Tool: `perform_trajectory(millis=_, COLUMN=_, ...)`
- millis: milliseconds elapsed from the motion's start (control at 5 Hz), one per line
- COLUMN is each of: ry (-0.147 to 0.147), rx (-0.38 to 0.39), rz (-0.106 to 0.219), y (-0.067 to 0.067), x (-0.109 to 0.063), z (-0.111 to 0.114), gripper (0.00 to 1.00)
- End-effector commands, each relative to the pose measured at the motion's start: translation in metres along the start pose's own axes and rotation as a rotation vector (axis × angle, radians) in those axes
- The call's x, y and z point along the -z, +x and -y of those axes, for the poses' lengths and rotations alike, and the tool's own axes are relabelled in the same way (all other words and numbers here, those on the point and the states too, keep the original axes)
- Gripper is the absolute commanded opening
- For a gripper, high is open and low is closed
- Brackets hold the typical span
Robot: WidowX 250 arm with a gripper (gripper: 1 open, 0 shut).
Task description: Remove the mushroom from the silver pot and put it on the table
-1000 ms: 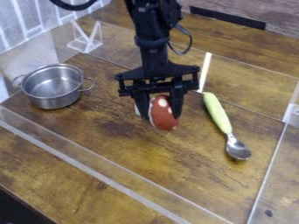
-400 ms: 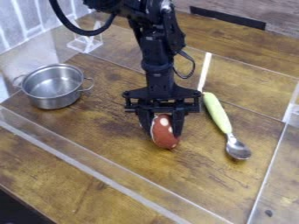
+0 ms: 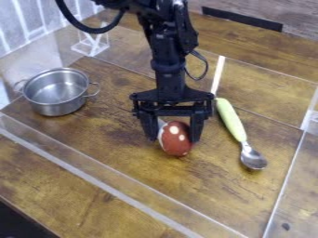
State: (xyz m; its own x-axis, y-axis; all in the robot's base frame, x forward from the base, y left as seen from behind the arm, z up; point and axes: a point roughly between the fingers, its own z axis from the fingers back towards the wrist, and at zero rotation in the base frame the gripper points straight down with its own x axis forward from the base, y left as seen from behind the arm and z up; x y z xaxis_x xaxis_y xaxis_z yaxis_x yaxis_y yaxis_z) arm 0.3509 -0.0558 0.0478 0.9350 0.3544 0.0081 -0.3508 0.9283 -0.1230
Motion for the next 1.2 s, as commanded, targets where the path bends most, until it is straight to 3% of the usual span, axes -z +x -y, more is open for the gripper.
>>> perform_trajectory(millis=0, ry=-0.033, rx=-0.007, rz=0.091, y=0.014, x=-0.035, z=0.000, gripper=1.00)
perform_trajectory(millis=200, ry=-0.032, rx=-0.008, rz=0.099, y=0.015, x=-0.039, z=0.000, gripper=0.00)
perform_trajectory(millis=400, ry=-0.035, rx=-0.015, rz=0.110, y=0.016, x=-0.049, z=-0.001, gripper=1.00)
perform_trajectory(millis=800, ry=-0.036, rx=-0.027, rz=0.155, y=0.018, x=-0.084, z=-0.004, gripper=1.00)
perform_trajectory(millis=1000, ry=-0.029, rx=-0.034, rz=0.154, y=0.014, x=-0.084, z=-0.006, gripper=1.00)
